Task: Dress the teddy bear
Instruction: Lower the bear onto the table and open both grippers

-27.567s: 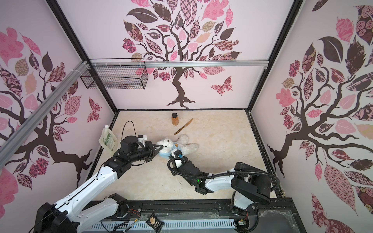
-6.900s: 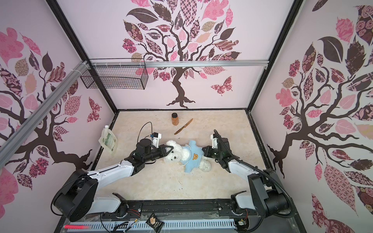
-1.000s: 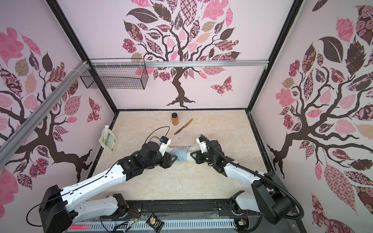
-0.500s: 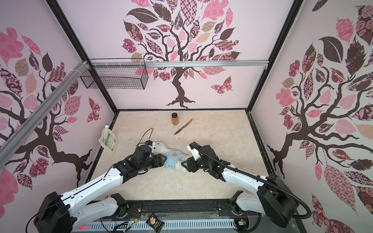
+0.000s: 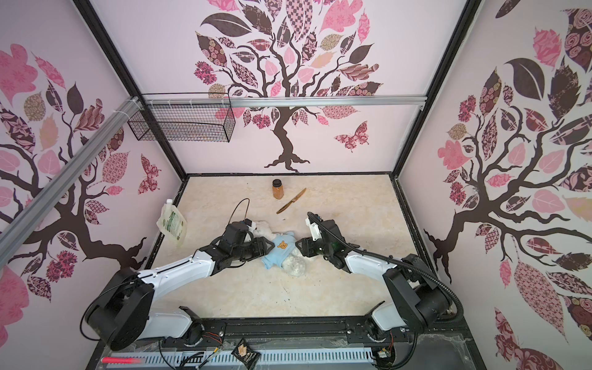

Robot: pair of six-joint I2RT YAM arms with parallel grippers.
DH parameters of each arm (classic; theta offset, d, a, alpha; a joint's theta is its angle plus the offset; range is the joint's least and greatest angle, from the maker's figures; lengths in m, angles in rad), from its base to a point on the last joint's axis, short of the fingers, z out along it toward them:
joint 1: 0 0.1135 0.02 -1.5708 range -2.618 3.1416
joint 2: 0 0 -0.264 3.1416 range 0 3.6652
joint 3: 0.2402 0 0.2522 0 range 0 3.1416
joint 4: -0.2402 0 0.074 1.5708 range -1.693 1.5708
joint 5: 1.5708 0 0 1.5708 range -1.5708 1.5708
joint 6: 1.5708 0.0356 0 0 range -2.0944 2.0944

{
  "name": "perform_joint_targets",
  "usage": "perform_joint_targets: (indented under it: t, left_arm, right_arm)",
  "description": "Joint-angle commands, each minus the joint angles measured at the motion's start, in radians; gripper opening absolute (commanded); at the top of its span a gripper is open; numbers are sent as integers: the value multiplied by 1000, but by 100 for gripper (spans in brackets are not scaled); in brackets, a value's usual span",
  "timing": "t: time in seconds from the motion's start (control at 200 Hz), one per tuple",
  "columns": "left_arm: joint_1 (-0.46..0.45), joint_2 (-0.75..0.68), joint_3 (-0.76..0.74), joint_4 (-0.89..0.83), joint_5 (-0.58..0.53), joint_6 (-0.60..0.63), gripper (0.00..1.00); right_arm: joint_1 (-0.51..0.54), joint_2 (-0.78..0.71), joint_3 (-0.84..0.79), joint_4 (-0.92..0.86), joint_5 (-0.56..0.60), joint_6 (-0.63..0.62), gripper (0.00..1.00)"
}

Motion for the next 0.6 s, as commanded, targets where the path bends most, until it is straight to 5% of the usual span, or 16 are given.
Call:
perform_joint_targets:
  t: [0.0, 0.125, 0.405, 0.595]
  left_arm:
    - [-12, 73, 62, 98, 101, 20, 63]
    - [-10, 130, 131, 92, 79, 71, 64]
    - [53, -50, 138, -103, -267, 157, 72]
    - [55, -189, 103, -187, -290, 195, 75]
  right_arm:
    - [17, -49, -39, -5, -124, 10, 53]
    - [113, -140, -93, -7, -132, -24, 52]
    - [168, -288, -102, -28, 184, -258, 60]
    - [319, -198, -19, -33, 414, -487, 64]
